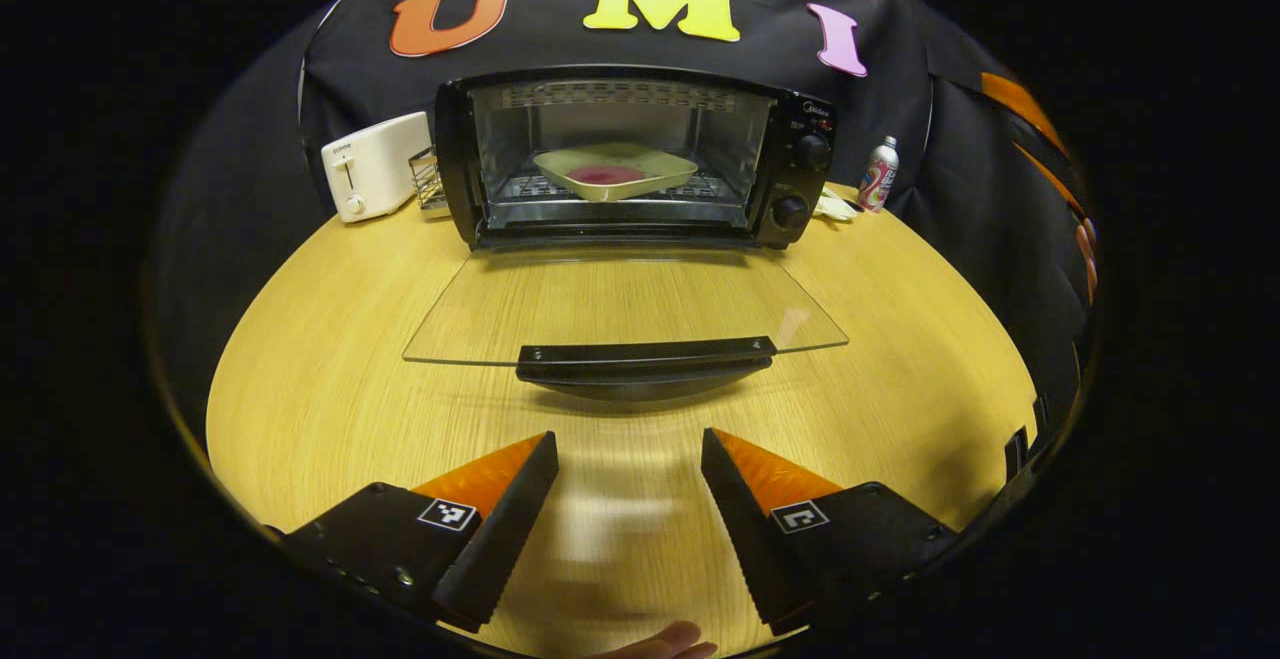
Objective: Open the electric oven with the left hand, put the food in, and close the electric oven.
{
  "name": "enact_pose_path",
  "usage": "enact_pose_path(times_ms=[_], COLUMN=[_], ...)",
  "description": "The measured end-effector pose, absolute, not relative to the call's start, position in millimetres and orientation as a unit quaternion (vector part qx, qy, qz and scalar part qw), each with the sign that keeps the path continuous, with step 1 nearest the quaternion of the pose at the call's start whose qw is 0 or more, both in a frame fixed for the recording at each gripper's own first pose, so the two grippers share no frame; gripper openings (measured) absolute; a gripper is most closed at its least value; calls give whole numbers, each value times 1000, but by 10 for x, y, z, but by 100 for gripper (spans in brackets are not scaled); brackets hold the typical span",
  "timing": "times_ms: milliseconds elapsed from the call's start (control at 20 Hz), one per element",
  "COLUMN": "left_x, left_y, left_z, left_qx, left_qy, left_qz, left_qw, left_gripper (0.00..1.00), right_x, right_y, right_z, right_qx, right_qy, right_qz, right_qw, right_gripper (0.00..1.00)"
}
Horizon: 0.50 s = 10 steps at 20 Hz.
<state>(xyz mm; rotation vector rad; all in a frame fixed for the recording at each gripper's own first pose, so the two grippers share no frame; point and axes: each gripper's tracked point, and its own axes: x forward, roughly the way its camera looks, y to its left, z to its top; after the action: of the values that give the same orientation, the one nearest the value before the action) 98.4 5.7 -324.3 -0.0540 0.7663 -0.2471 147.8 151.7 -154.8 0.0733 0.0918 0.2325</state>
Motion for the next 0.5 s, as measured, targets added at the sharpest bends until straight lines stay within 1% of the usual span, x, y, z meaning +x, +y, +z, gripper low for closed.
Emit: enact_pose_path(times_ms=[200,300,350,400,500], left_x=[1092,1185,1216,1223,1262], left_y=[-67,-42,-47,-77,-70], left_z=[-3334,-3374,-3392,-3387,-3338], left_qx=[-30,-31,-36,-42,-42], left_qy=[385,386,388,388,377], left_qz=[-126,-112,-113,-115,-113], left_qw=[914,915,914,913,918], left_gripper=[91,91,91,90,91], right_x=[1435,1397,1376,1358,1292], right_y=[1238,1145,1106,1089,1038], right_z=[-1517,-1507,-1488,-1480,-1427], right_qx=[42,44,45,47,48], right_qy=[42,43,41,41,36], right_qz=[106,100,98,100,100], right_qw=[993,993,993,993,993], right_gripper=[96,96,100,96,96])
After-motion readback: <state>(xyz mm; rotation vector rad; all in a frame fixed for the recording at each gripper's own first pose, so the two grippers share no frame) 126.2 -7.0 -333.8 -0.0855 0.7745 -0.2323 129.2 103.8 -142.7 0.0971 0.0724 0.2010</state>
